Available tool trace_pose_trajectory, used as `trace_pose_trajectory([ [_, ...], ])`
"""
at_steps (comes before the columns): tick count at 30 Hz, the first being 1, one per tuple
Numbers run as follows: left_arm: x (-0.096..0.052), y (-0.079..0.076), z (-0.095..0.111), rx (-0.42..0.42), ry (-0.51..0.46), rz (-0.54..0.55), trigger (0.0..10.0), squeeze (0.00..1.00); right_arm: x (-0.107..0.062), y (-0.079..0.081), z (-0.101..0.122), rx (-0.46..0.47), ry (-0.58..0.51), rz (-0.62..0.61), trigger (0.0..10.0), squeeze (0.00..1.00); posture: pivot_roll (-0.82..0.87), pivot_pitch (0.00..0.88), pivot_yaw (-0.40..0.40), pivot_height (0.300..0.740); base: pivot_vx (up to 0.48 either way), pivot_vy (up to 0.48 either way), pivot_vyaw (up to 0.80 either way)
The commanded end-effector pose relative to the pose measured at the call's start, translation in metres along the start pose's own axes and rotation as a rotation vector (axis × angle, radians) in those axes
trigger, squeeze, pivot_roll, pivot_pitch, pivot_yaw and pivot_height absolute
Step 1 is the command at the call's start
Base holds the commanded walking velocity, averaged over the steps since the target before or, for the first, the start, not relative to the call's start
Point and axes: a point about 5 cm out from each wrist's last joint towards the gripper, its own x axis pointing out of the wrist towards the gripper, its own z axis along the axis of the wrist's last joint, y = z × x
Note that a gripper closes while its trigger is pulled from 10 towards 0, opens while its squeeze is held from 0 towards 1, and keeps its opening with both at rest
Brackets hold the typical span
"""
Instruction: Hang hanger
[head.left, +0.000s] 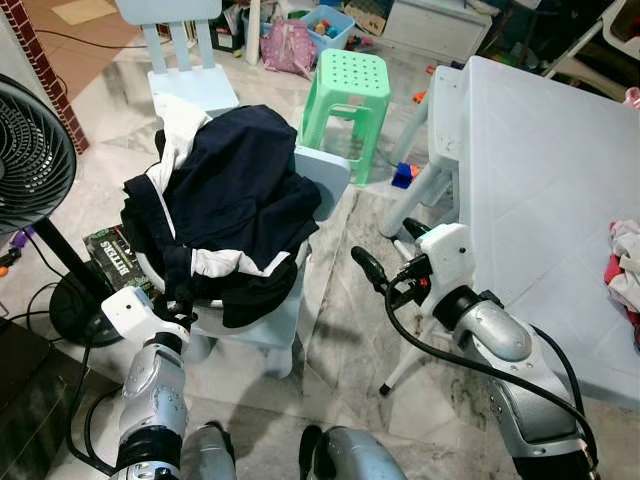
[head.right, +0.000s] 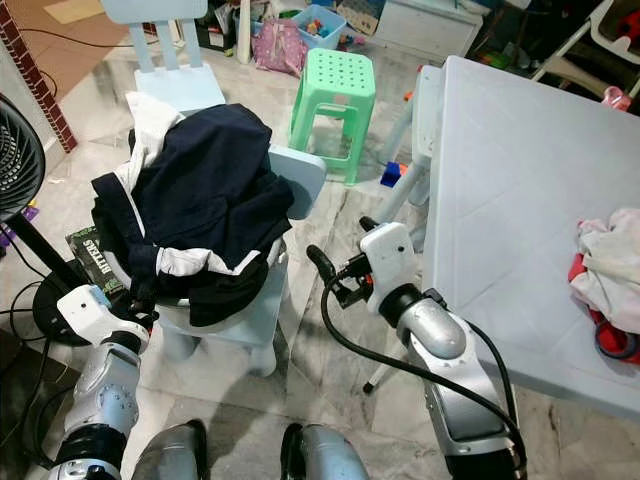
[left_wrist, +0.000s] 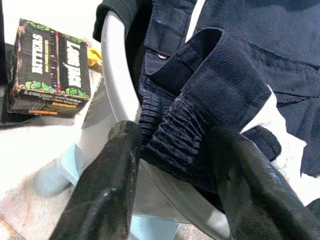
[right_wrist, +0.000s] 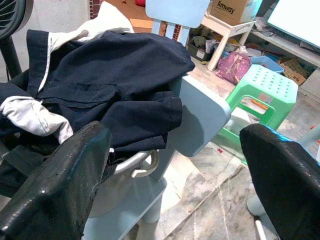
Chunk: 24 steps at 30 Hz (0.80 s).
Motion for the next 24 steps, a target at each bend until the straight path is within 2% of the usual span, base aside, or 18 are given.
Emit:
trace_pose_trajectory([
  [1, -0.0027, -0.002, -0.0093, 0.01, 0.032, -0.011, 0.0, 0.0, -0.0038, -0.0055, 0.0005, -0.012, 0.003, -0.017, 10.0, 0.0, -0.07, 0.156, -0.181, 0.74, 0.0, 0.0, 0.0],
  [18, -0.0027, 0.0003, -0.0105, 0.011, 0.025, 0.002, 0.0, 0.0, -0.0002, -0.0044, 0.0002, -0.009, 0.0, -0.01, 10.0, 0.0, -0.06, 0.146, -0.185, 0.74, 0.0, 0.0, 0.0],
  [21, -0.0025, 0.0015, -0.0086, 0.028, 0.012, 0.011, 0.0, 0.0, 0.0008, -0.0047, -0.0001, -0.008, -0.001, -0.012, 10.0, 0.0, -0.06, 0.141, -0.183, 0.74, 0.0, 0.0, 0.0],
  [24, -0.0029, 0.0035, -0.0035, 0.081, -0.014, 0.016, 0.0, 0.0, 0.0025, -0.0041, -0.0007, -0.005, -0.004, -0.013, 10.0, 0.0, -0.05, 0.132, -0.178, 0.74, 0.0, 0.0, 0.0],
])
